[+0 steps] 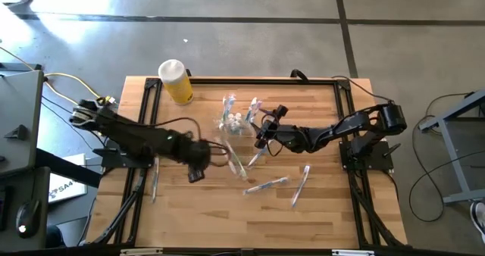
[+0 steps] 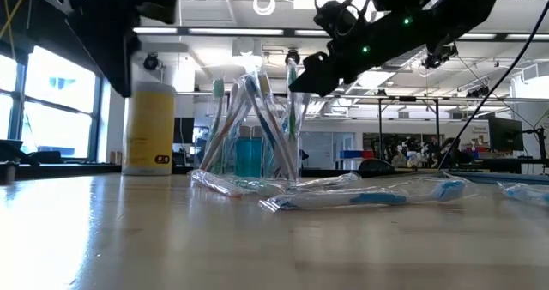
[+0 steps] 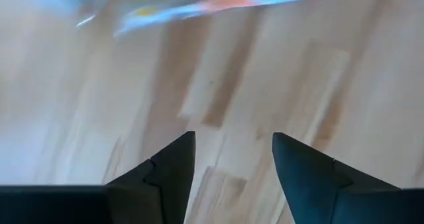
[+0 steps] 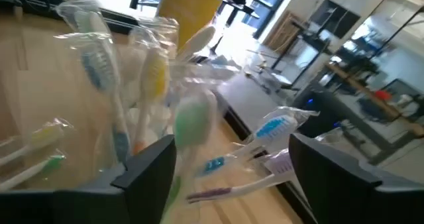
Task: Pick & Place toothbrushing station
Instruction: Put the green toothbrush into the transparent organizer, then put the blue toothbrush into the transparent organizer
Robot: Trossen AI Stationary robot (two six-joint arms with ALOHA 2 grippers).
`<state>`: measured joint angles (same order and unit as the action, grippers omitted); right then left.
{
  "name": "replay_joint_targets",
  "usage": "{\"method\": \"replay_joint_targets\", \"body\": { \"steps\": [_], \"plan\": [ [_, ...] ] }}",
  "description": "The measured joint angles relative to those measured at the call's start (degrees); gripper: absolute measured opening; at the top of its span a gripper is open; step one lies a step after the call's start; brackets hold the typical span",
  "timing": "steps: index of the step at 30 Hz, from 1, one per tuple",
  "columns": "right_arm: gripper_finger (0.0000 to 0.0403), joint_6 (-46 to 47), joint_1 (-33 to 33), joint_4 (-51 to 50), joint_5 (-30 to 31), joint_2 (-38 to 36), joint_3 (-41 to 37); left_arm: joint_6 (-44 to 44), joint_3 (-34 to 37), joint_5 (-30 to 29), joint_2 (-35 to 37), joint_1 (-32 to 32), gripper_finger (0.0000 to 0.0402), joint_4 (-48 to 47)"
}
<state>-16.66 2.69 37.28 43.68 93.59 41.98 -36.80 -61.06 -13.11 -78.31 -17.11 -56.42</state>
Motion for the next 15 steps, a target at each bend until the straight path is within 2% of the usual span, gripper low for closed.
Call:
{"method": "replay_joint_targets", "body": {
  "steps": [3, 5, 7, 11, 15],
  "plan": [
    [0.0298, -1.9, 2.2, 0.9, 4.3, 0.0, 0.0, -20.6, 0.0, -4.3, 1.8, -4.7, 0.0193, -8.9],
    [0.0302, -2.4, 3.5, 1.2, 6.1, 0.0, 0.0, -35.7, 0.1, -3.9, 1.9, -7.0, 0.0193, -13.0],
    [0.0302, -2.7, 4.4, 1.5, 7.1, 0.0, 0.0, -47.2, 0.1, -1.2, 1.3, -9.5, 0.0193, -16.4],
    [0.0297, -2.7, 6.0, 1.5, 7.9, 0.0, 0.0, -63.4, 0.1, 5.4, -1.4, -12.8, 0.0193, -19.2],
    [0.0296, -4.2, 7.2, 2.1, 10.1, 0.0, 0.0, -70.2, 1.7, 12.5, -3.4, -16.6, 0.0193, -21.4]
  ]
}}
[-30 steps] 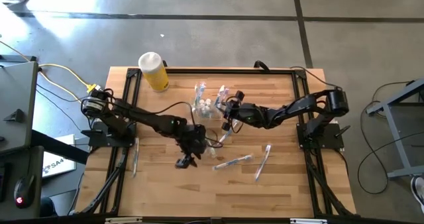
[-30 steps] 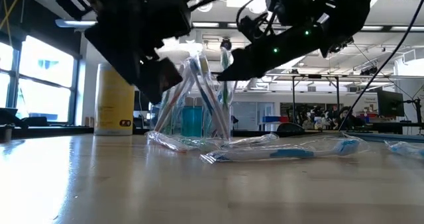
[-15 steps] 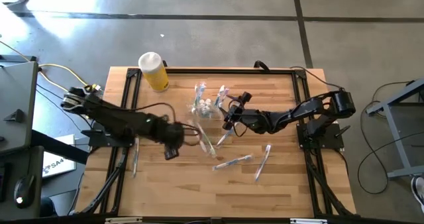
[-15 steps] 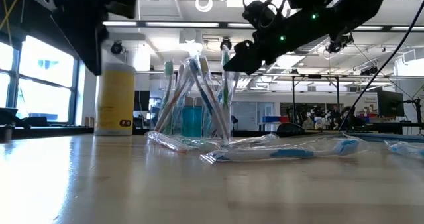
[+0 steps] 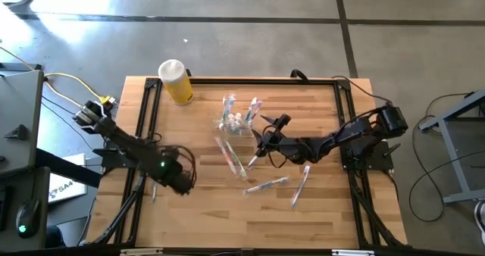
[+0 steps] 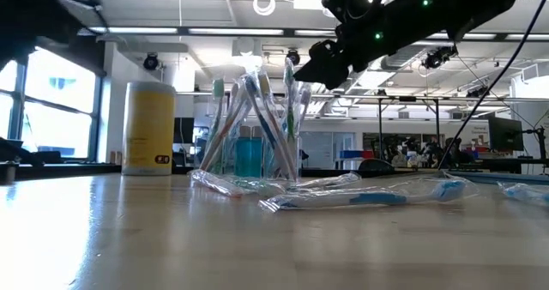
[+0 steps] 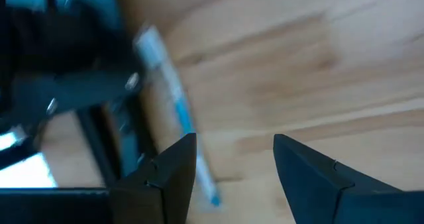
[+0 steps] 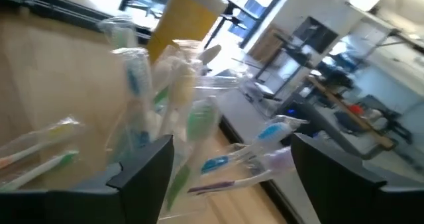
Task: Pick & Place toothbrushing station
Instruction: Put the blue toothbrush into the transparent organizer
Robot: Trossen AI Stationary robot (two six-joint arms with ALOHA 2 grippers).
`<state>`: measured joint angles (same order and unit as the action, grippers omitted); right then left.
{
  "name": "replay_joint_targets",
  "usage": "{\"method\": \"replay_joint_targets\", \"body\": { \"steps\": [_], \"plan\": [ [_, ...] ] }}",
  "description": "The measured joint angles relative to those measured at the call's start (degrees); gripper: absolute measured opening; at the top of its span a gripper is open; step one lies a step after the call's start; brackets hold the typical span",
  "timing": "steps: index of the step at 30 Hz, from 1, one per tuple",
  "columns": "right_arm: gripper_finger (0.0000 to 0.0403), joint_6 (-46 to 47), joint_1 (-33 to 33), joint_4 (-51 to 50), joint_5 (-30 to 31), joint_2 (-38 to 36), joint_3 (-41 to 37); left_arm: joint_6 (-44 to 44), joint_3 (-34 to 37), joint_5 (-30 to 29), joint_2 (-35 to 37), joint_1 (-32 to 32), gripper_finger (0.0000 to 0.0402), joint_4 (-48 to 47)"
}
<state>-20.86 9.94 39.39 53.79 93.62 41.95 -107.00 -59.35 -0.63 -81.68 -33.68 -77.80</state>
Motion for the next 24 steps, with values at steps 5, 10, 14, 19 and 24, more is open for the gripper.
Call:
{"method": "replay_joint_targets", "body": {
  "steps": [5, 10, 14, 19, 24],
  "plan": [
    [0.0295, -8.5, 1.4, 7.4, 15.3, 0.0, 0.0, -9.3, 4.6, 3.3, -0.6, -5.8, 0.0193, 2.8],
    [0.0295, -18.9, 3.7, 16.4, 22.4, 0.0, 0.0, -14.8, 8.7, 5.8, -0.6, -9.4, 0.0193, 8.1],
    [0.0295, -20.6, 5.4, 19.5, 21.3, 0.0, 0.0, -16.7, 10.7, 9.4, -0.6, -10.4, 0.0193, 10.1],
    [0.0295, -21.4, 6.3, 21.0, 19.2, 0.0, 0.0, -16.8, 12.4, 13.4, -0.6, -11.1, 0.0193, 12.2],
    [0.0295, -21.4, 6.2, 21.0, 18.7, 0.0, 0.0, -16.3, 16.2, 12.9, -0.6, -11.0, 0.0193, 18.1]
  ]
}}
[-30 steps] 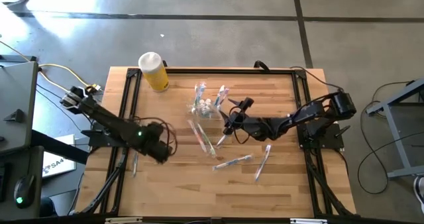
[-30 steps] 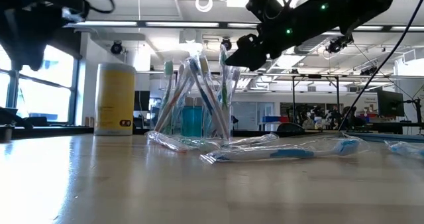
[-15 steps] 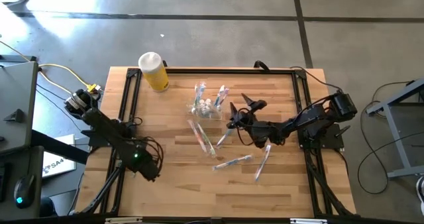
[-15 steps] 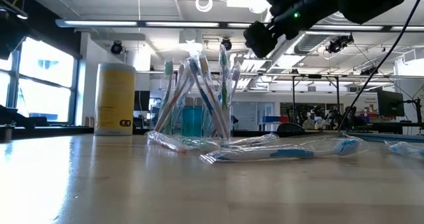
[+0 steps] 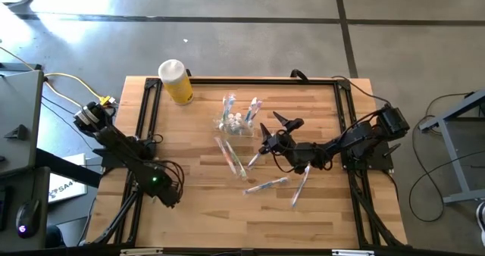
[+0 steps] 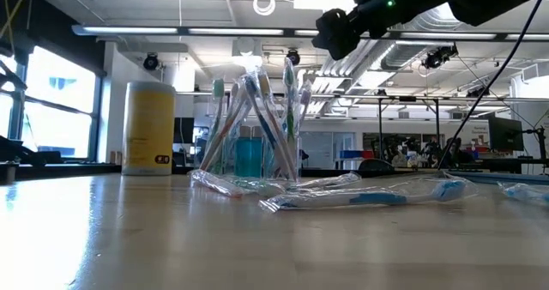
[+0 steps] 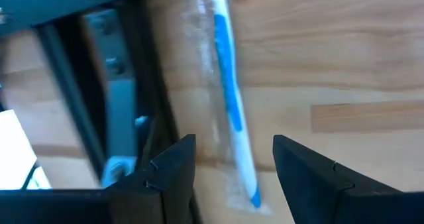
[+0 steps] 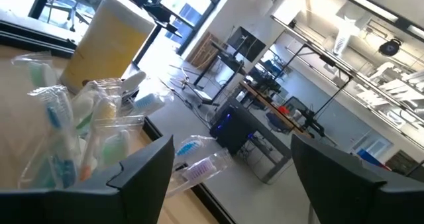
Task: Pick & Place toothbrushing station
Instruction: Put the blue toothbrush into the transparent organizer
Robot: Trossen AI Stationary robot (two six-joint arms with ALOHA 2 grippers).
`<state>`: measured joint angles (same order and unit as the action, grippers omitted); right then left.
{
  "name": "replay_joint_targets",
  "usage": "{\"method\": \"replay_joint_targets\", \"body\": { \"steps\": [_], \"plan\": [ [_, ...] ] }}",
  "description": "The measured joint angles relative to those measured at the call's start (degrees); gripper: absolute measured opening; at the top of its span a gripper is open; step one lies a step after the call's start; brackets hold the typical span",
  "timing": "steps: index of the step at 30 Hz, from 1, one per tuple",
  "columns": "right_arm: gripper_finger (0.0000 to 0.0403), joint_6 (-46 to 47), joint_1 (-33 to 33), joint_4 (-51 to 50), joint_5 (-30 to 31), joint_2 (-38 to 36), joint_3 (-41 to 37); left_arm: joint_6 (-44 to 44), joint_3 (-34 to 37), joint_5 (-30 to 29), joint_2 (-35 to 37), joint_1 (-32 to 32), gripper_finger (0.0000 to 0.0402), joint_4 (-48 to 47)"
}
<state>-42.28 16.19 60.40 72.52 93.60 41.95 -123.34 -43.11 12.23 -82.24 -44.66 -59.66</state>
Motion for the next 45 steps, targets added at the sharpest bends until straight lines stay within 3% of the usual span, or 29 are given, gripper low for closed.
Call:
{"method": "replay_joint_targets", "body": {
  "steps": [7, 12, 15, 20, 25, 27, 29, 31, 34, 39, 45],
  "plan": [
    [0.0295, 0.0, 0.3, -0.1, 0.0, 0.0, 0.0, 0.5, 7.9, 1.7, 0.4, 0.1, 0.0193, 10.4],
    [0.0295, 0.0, 1.2, -0.2, 0.0, 0.0, 0.0, 1.1, 11.0, 1.7, 0.5, 0.1, 0.0182, 13.0],
    [0.0295, 0.0, 1.7, -0.2, 0.0, 0.0, 0.0, 4.1, 10.9, -0.3, 0.5, 0.1, 0.0142, 13.6],
    [0.0295, 0.0, 2.3, -0.3, -0.5, 0.0, 0.0, 11.1, 9.7, -7.1, 0.2, 0.0, 0.003, 13.7],
    [0.0295, 3.0, 3.5, -4.1, -1.3, 0.0, 0.0, 16.2, 9.6, -8.6, 0.4, 3.0, 0.0025, 13.5],
    [0.0295, 5.6, 4.1, -7.6, -2.7, 0.0, 0.0, 19.3, 8.8, -11.7, 0.4, 4.4, 0.0022, 13.0],
    [0.0295, 8.0, 4.4, -10.9, -4.7, 0.0, 0.0, 23.3, 7.1, -18.5, 0.3, 5.5, 0.0012, 12.3],
    [0.0295, 10.6, 4.5, -13.2, -7.2, 0.0, 0.0, 28.0, 4.5, -30.0, 0.1, 6.9, 0.0008, 11.4],
    [0.0295, 13.9, 4.5, -13.8, -10.3, 0.0, 0.0, 38.2, -0.4, -39.7, 0.1, 9.0, 0.0009, 11.2],
    [0.0295, 17.6, 5.2, -13.4, -17.4, 0.0, 0.0, 59.1, -9.7, -45.9, 0.2, 13.1, 0.0008, 12.0],
    [0.0295, 22.9, 6.0, -13.1, -26.3, 0.0, 0.0, 85.1, -18.8, -53.7, 0.2, 14.5, 0.0008, 21.7]
  ]
}}
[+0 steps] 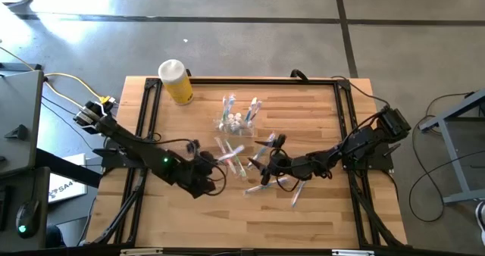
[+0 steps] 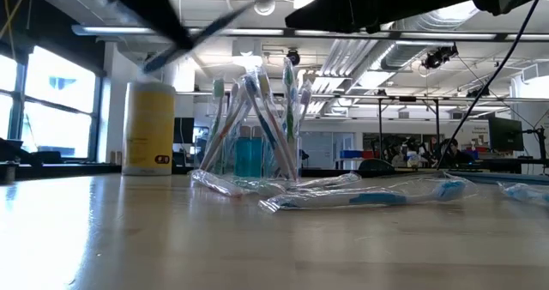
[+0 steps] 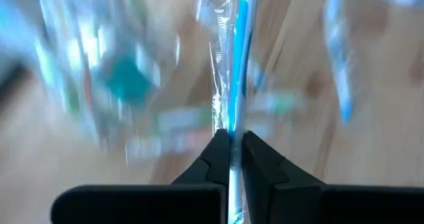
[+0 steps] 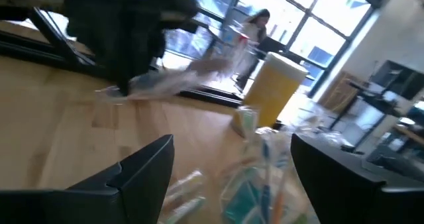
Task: Pick & Place toothbrushing station
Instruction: Put the blue toothbrush into the transparent organizer
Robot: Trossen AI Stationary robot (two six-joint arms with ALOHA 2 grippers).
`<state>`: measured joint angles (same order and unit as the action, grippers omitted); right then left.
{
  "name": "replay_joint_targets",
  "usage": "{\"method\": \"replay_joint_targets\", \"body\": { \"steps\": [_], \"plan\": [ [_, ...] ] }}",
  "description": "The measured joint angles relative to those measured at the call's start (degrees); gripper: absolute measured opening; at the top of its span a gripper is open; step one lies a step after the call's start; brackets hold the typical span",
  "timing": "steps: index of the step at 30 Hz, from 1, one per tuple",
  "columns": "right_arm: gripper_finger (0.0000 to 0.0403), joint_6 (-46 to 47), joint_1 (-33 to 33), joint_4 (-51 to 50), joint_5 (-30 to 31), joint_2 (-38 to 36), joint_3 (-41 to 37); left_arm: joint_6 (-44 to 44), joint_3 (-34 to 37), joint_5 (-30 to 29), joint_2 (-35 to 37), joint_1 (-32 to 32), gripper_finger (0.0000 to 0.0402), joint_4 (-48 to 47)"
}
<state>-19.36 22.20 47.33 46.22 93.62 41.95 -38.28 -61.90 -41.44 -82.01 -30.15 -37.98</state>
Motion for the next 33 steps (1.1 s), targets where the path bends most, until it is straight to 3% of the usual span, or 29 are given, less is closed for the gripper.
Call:
{"method": "replay_joint_targets", "body": {
  "steps": [5, 11, 20, 33],
  "plan": [
    [0.0295, 2.2, -0.1, 0.0, -2.7, 0.0, 0.0, 18.6, -2.0, -2.6, 0.1, 0.8, 0.0008, 11.9],
    [0.0295, 1.3, -0.2, 5.5, -10.3, 0.0, 0.0, 28.8, -2.1, 0.5, -1.0, 4.1, 0.0008, 18.9],
    [0.0288, -1.2, -0.7, 10.7, -19.2, 0.0, 0.0, 35.3, -2.2, 8.4, -3.6, 9.6, 0.0007, 25.0],
    [0.0207, -2.3, -0.9, 8.7, -16.7, 0.0, 0.0, 39.8, -2.2, 8.9, -3.5, 10.7, 0.0007, 29.2]
  ]
}}
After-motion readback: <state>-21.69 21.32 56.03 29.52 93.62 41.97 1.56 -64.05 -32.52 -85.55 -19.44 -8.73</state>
